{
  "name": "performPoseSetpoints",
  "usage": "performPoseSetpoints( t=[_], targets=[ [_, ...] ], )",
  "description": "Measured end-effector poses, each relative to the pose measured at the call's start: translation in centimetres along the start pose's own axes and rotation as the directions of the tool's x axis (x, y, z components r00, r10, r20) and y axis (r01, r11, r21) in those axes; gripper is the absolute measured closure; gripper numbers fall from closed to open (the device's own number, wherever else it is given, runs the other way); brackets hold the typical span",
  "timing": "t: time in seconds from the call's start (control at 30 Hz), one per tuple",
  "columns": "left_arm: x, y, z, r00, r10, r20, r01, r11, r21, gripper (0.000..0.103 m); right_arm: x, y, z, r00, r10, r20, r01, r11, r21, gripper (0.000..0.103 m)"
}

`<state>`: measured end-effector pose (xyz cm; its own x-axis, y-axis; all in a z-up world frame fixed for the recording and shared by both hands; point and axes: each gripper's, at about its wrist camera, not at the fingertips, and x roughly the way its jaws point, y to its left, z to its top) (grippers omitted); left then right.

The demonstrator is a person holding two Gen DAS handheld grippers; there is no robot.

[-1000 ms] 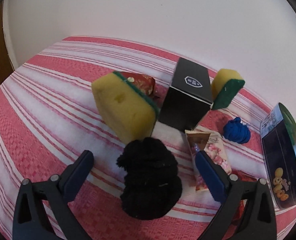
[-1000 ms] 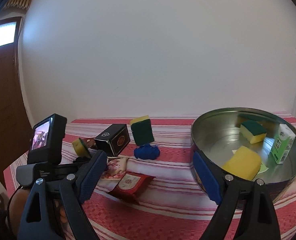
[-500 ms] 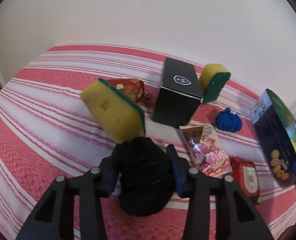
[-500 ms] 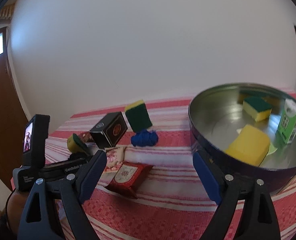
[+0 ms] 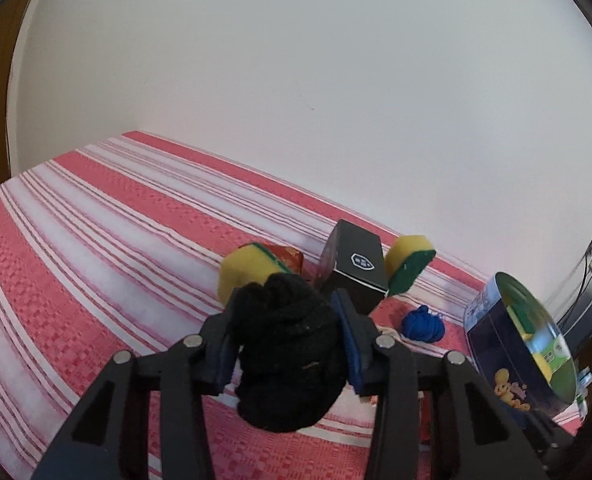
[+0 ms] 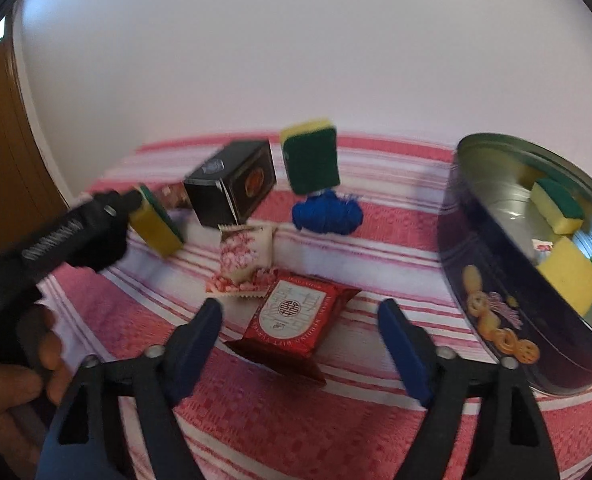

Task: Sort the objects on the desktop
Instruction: 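Grasp the black fuzzy ball with the left gripper while the right grasps the red snack packet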

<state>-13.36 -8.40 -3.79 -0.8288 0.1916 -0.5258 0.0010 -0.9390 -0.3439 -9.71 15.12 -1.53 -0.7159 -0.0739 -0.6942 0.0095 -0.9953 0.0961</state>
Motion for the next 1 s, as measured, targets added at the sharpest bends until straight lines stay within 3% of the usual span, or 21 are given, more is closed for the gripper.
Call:
performPoseSetpoints(
  t=[0.17, 0.23, 0.3, 0.43, 0.53, 0.63, 0.83, 1.0],
  targets=[
    [0.1, 0.4, -0.1, 1.000, -0.019, -0.013, 0.019, 1.000, -0.016, 0.060, 2.4, 0.2, 0.5, 0.995, -0.021, -0.101, 0.022, 1.000, 0.014, 0.036],
    [0.3, 0.4, -0.1, 0.999, -0.026, -0.019, 0.025, 0.999, -0.024, 0.060, 2.4, 0.4, 0.6, 0.994, -0.034, -0.099, 0.034, 0.999, -0.002, 0.055],
    [0.5, 0.6, -0.2, 0.999, -0.027, -0.028, 0.026, 0.999, -0.035, 0.061, 2.2, 0.4, 0.5, 0.994, -0.047, -0.100, 0.045, 0.999, -0.026, 0.057],
    [0.6, 0.8, -0.3, 0.999, -0.033, -0.035, 0.032, 0.998, -0.048, 0.060, 1.4, -0.5, 0.5, 0.996, 0.001, -0.089, -0.001, 1.000, 0.002, 0.059],
    [0.5, 0.7, -0.4, 0.999, -0.034, -0.031, 0.032, 0.999, -0.043, 0.061, -0.3, -1.4, 0.5, 0.998, 0.065, -0.008, -0.065, 0.997, 0.029, 0.059],
    [0.4, 0.4, -0.5, 0.999, -0.036, -0.019, 0.036, 0.999, -0.033, 0.061, -2.5, -1.5, 0.3, 0.992, 0.071, 0.102, -0.071, 0.997, 0.000, 0.059],
    [-0.1, -0.3, -0.5, 0.999, -0.029, 0.015, 0.029, 1.000, -0.005, 0.061, -5.3, -0.9, 0.2, 0.962, -0.036, 0.270, 0.055, 0.997, -0.061, 0.059],
    [-0.5, -1.3, -0.6, 0.999, -0.006, 0.041, 0.004, 0.999, 0.042, 0.061, -5.7, -1.2, 0.6, 0.946, -0.110, 0.306, 0.134, 0.989, -0.057, 0.059]
  ],
)
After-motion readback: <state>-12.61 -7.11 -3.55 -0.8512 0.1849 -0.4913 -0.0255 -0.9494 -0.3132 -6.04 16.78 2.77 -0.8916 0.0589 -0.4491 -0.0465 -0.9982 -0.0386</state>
